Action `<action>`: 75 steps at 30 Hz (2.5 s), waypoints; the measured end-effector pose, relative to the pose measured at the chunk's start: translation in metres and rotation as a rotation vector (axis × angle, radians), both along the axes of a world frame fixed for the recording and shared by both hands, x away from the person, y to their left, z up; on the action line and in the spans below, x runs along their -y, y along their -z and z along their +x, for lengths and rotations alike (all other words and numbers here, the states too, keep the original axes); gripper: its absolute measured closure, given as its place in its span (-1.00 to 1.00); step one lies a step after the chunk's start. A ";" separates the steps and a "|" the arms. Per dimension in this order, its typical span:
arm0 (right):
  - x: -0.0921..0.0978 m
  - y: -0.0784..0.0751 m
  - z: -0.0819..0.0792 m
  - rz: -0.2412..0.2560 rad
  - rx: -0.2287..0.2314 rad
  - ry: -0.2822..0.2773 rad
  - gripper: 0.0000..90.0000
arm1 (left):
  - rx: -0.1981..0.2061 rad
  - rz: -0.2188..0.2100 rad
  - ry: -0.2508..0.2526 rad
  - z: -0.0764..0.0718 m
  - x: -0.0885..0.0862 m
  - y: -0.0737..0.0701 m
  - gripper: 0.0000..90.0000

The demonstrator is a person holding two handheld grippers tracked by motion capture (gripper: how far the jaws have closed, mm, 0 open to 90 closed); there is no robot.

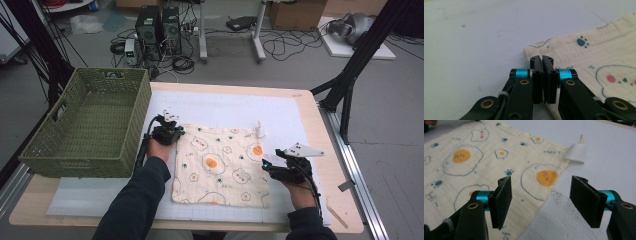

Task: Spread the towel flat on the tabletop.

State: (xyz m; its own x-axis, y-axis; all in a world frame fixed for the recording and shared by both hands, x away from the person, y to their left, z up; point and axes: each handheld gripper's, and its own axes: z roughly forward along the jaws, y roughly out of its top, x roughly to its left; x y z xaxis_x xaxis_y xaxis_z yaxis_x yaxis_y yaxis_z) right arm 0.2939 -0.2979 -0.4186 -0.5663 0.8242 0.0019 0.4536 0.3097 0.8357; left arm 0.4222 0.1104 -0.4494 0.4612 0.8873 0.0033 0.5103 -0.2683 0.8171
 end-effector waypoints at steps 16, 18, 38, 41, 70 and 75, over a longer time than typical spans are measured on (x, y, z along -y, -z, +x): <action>-0.019 0.026 0.017 -0.127 -0.115 0.021 0.92 | -0.033 -0.111 0.076 -0.029 -0.007 -0.017 0.09; -0.018 0.025 0.016 -0.133 -0.115 0.031 0.92 | -0.068 -0.069 0.114 -0.036 -0.004 -0.018 0.07; -0.009 0.020 0.011 -0.064 -0.075 0.052 0.24 | -0.038 0.056 0.202 -0.083 -0.009 -0.003 0.91; -0.005 0.020 0.010 -0.061 -0.073 0.056 0.24 | -0.034 0.017 0.174 -0.082 -0.020 0.000 0.91; 0.016 -0.015 -0.018 0.029 0.103 0.000 -0.75 | 0.140 -0.270 0.286 -0.098 -0.029 -0.023 -0.60; 0.017 -0.015 -0.019 0.027 0.107 0.009 -0.75 | 0.141 -0.265 0.283 -0.099 -0.030 -0.023 -0.59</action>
State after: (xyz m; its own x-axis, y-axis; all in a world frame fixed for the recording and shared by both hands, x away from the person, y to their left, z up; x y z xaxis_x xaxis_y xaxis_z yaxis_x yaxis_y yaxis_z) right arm 0.2751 -0.3150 -0.4033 -0.5572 0.8296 -0.0363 0.3637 0.2831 0.8875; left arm 0.3231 0.1401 -0.4261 0.6987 0.7039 -0.1278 0.3249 -0.1531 0.9333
